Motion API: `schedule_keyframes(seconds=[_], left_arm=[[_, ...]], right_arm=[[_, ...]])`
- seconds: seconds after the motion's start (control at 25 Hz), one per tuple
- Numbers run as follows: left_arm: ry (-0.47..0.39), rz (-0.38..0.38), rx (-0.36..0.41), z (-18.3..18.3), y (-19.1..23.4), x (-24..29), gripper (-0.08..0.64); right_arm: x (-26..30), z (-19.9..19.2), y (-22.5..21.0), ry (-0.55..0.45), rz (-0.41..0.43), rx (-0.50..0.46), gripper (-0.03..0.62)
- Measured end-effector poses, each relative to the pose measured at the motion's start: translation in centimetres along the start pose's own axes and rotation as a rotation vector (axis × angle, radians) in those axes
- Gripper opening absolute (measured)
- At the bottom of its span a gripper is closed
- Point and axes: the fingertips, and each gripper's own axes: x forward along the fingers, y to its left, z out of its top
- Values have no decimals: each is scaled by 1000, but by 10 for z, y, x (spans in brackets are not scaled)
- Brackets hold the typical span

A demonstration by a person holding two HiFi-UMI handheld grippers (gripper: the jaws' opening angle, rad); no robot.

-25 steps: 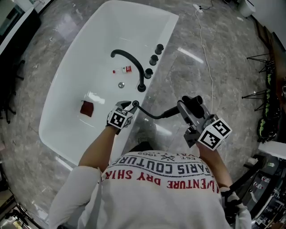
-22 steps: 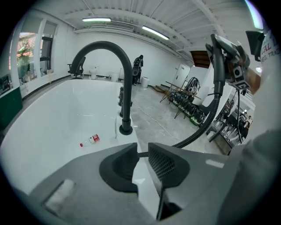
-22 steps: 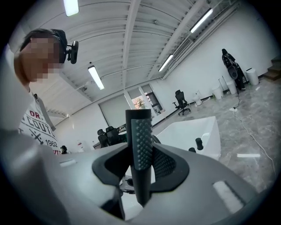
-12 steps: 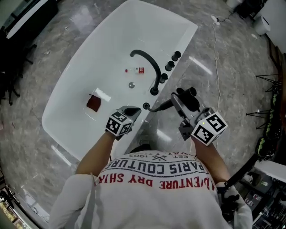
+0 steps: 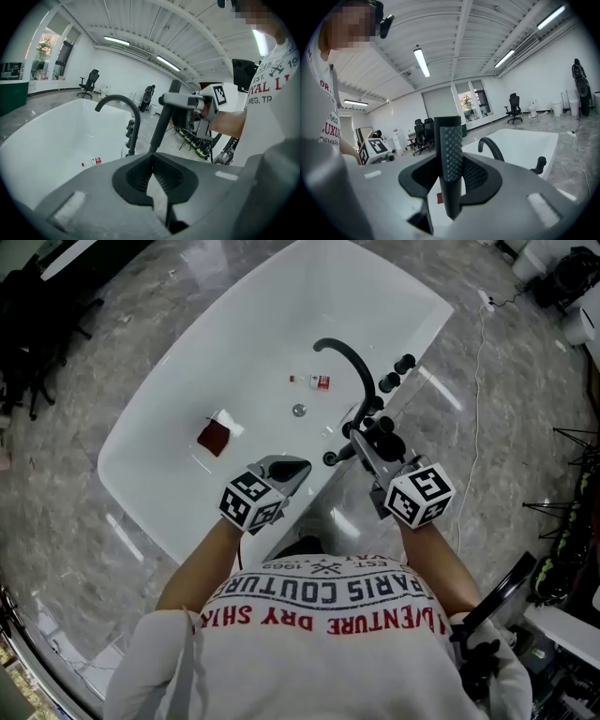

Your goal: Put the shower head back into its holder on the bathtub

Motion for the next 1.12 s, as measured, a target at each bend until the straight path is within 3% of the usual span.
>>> schedule_keyframes(seconds=[0.64,1.12], left_arm=[[-37,39,-83,-18,2,-39,3],[-28,58,-117,-37,6,-46,3]], right_arm=[[50,-128,-30,265,-58,-36,130],[66,-184,-29,397,-49,-94,129]])
